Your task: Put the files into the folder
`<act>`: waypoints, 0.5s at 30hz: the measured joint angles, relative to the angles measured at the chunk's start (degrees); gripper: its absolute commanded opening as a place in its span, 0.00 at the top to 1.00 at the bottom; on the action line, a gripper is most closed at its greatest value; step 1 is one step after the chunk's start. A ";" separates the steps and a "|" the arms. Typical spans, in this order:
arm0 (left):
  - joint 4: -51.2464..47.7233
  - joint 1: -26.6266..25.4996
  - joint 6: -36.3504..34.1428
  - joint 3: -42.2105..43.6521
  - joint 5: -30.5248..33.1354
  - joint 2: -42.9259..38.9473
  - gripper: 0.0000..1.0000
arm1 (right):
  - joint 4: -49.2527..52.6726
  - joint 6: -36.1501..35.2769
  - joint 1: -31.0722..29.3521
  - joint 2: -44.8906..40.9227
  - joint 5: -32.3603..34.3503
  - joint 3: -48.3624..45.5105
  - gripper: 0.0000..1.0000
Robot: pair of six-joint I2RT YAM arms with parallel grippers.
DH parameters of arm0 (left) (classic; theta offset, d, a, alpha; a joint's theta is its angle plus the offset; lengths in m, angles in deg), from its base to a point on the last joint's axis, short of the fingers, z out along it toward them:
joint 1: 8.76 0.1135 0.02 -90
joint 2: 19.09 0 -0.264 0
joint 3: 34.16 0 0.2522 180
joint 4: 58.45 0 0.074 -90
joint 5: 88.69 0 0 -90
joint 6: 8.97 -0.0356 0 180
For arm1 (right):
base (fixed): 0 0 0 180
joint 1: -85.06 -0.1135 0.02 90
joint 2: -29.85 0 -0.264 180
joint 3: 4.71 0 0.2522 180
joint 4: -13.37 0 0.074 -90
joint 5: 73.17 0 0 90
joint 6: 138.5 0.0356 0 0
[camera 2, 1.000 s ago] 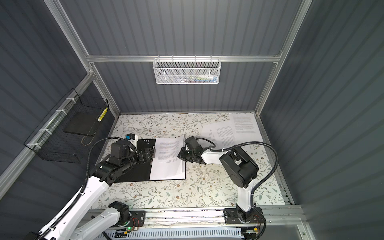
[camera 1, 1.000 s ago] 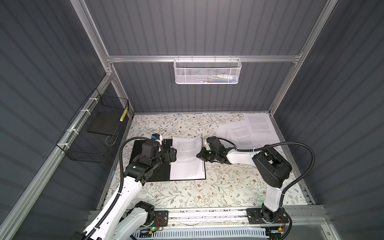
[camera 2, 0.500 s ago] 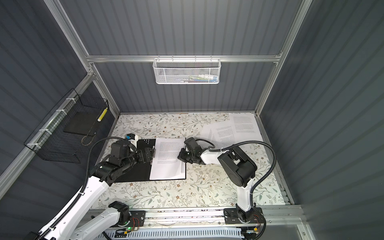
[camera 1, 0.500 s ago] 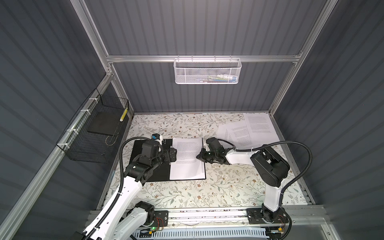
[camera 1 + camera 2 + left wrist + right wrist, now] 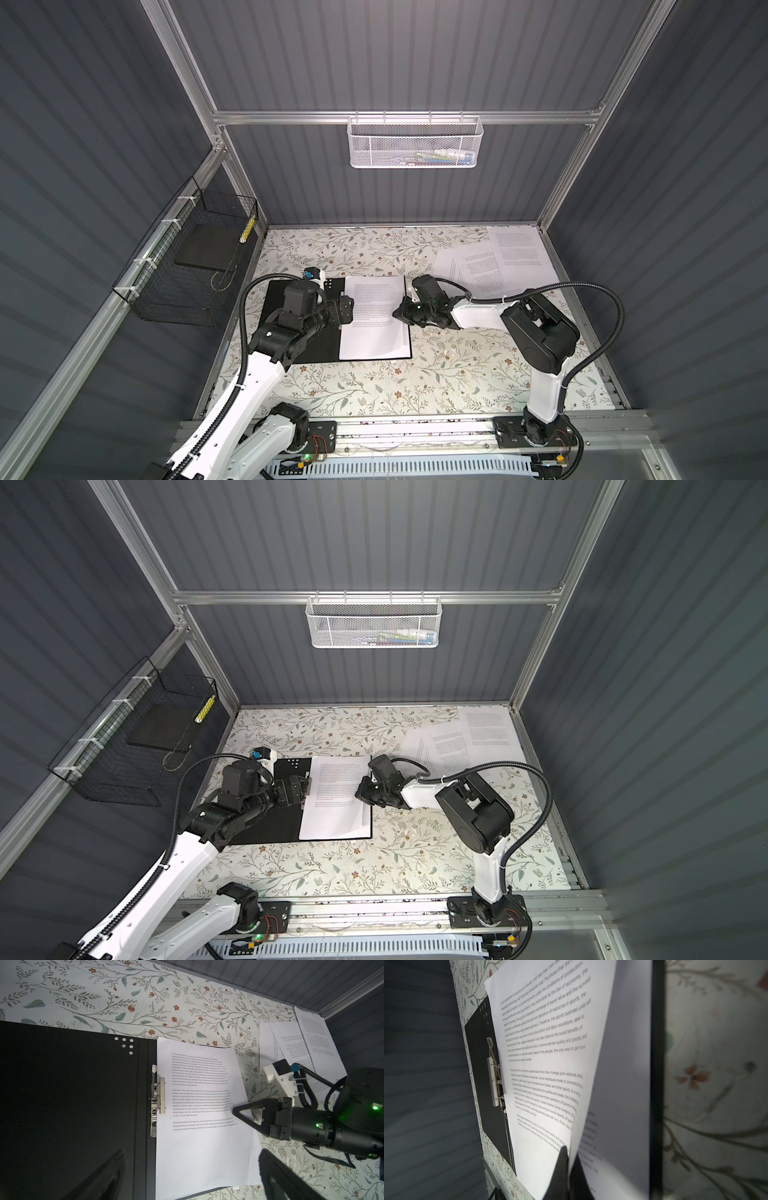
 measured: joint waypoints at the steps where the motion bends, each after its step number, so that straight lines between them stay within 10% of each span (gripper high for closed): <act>1: 0.00 0.00 0.00 0.00 0.00 0.00 0.00 | 0.00 0.02 0.00 0.00 0.00 0.00 0.95; 15: 0.00 0.00 0.00 0.00 -0.39 0.15 0.00 | 0.02 -0.04 0.00 0.00 -0.22 0.22 0.79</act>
